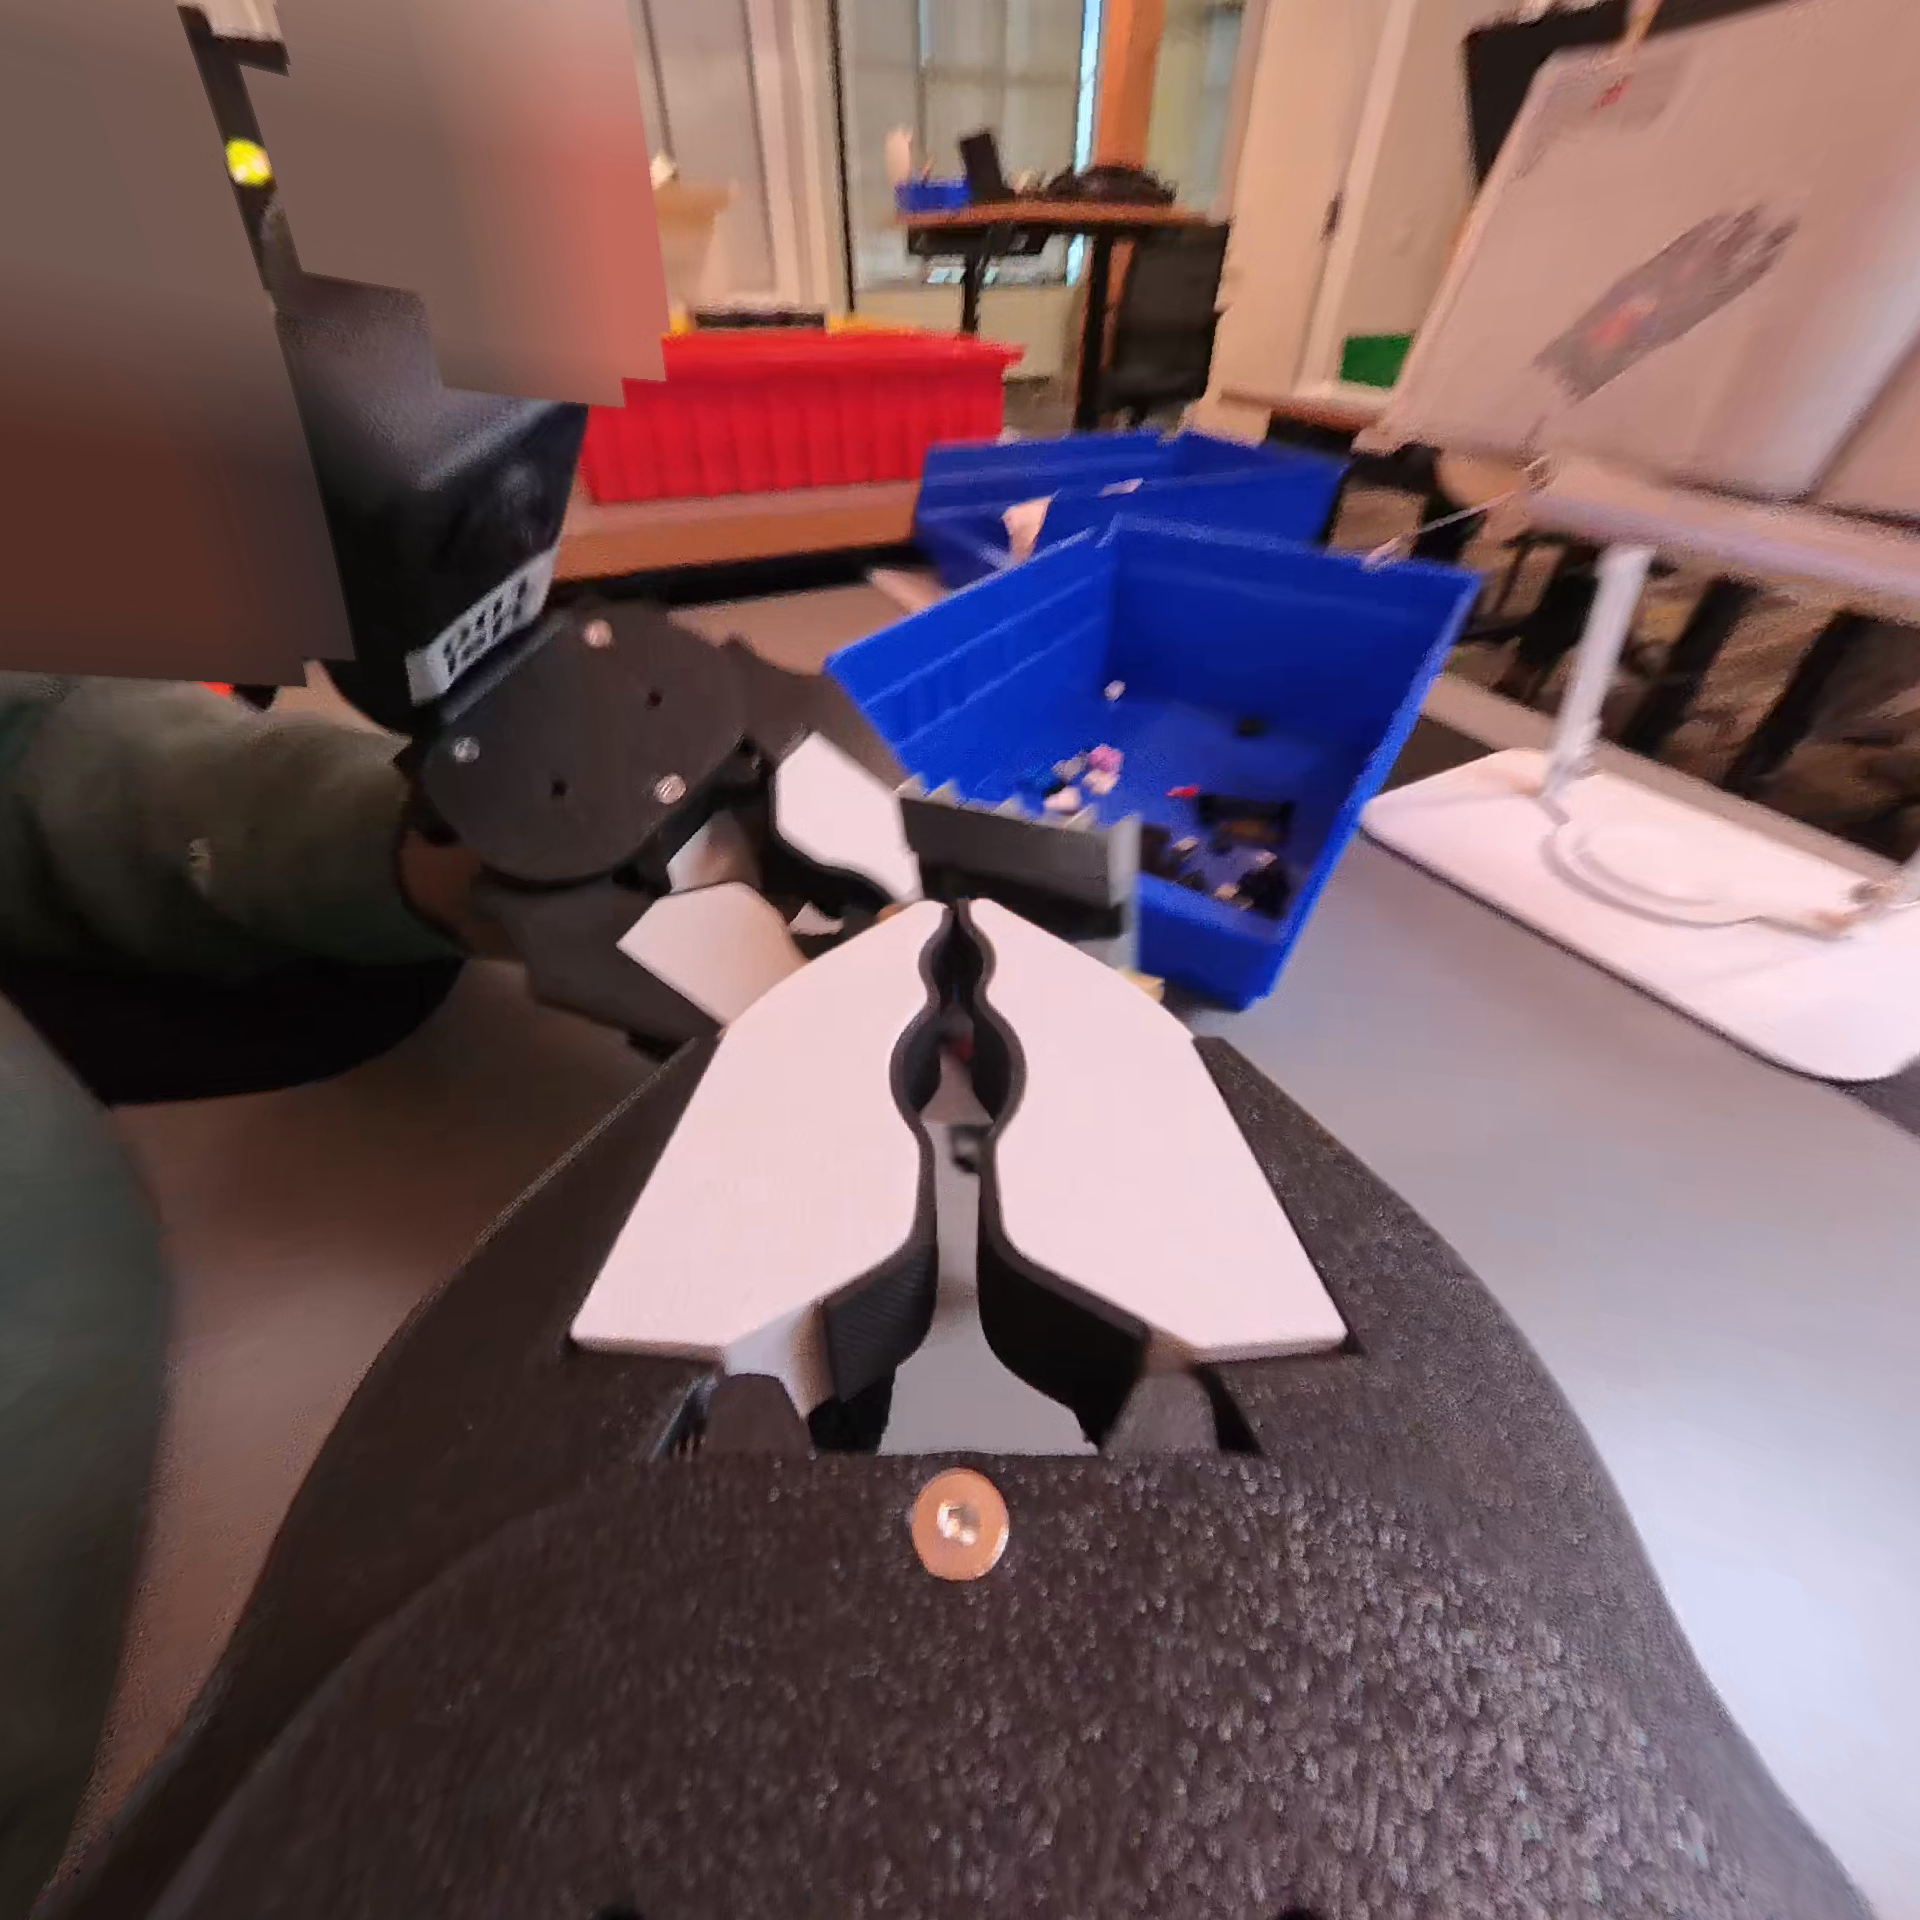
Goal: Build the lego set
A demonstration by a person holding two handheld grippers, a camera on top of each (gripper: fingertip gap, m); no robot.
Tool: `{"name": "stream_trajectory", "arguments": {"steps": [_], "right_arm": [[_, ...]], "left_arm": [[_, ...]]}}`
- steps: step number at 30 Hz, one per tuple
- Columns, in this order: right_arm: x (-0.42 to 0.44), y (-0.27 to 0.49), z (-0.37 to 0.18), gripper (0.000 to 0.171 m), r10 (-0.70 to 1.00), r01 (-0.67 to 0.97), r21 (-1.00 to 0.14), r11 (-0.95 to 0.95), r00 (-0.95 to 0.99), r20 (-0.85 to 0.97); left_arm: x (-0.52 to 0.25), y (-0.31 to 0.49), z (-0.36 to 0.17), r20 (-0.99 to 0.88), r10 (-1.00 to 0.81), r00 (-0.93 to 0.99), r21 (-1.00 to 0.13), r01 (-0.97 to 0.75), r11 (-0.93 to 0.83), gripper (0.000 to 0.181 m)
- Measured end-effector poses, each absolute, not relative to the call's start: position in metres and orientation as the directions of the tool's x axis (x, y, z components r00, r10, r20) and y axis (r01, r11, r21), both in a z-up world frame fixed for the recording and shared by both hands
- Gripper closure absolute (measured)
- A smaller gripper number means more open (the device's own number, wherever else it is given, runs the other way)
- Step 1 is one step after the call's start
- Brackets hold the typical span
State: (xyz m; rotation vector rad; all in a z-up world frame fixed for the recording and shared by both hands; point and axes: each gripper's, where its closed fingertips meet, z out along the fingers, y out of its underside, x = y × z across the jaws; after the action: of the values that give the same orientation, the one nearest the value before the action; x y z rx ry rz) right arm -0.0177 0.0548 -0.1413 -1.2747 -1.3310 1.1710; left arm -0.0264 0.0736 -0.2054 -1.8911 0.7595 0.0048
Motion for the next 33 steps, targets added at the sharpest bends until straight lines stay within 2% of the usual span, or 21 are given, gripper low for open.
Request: {"name": "stream_trajectory", "arguments": {"steps": [2,3,6,12,15,19,25,29,33], "right_arm": [[-0.011,0.069,-0.134,0.171,0.999,0.102,-0.994,0.044,0.026,0.047],[-0.008,0.072,-0.132,0.152,0.998,0.098,-0.993,0.059,0.032,0.062],[-0.001,0.07,-0.13,0.135,0.998,0.093,-0.994,0.062,-0.033,0.06],[0.003,0.036,-0.152,0.136,0.954,0.186,-0.969,0.161,-0.28,0.105],[0.002,0.026,-0.161,0.154,0.938,0.202,-0.96,0.195,-0.324,0.123],[0.005,0.015,-0.162,0.159,0.916,0.194,-0.973,0.129,-0.4,0.041],[0.008,0.02,-0.149,0.159,0.852,0.145,-0.974,-0.173,-0.473,-0.222],[0.006,0.034,-0.133,0.161,0.755,0.107,-0.89,-0.443,-0.491,-0.435],[0.005,0.047,-0.126,0.162,0.651,0.092,-0.785,-0.613,-0.503,-0.568]], "left_arm": [[-0.025,0.071,-0.209,-0.299,-0.531,0.793,-0.832,-0.489,-0.262,0.163],[-0.024,0.07,-0.211,-0.301,-0.55,0.779,-0.825,-0.502,-0.26,0.163],[-0.015,0.063,-0.214,-0.345,-0.629,0.697,-0.803,-0.566,-0.186,0.163],[-0.007,0.048,-0.217,-0.507,-0.701,0.502,-0.691,-0.723,-0.018,0.163],[-0.004,0.042,-0.219,-0.557,-0.711,0.428,-0.641,-0.766,0.041,0.163],[-0.001,0.036,-0.221,-0.587,-0.72,0.369,-0.604,-0.792,0.087,0.163],[0.004,0.032,-0.209,-0.548,-0.734,0.401,-0.678,-0.726,0.109,0.163],[0.014,0.026,-0.192,-0.253,-0.828,0.501,-0.883,-0.469,-0.013,0.162],[0.017,0.026,-0.175,-0.013,-0.855,0.519,-0.962,-0.24,-0.131,0.161]]}}
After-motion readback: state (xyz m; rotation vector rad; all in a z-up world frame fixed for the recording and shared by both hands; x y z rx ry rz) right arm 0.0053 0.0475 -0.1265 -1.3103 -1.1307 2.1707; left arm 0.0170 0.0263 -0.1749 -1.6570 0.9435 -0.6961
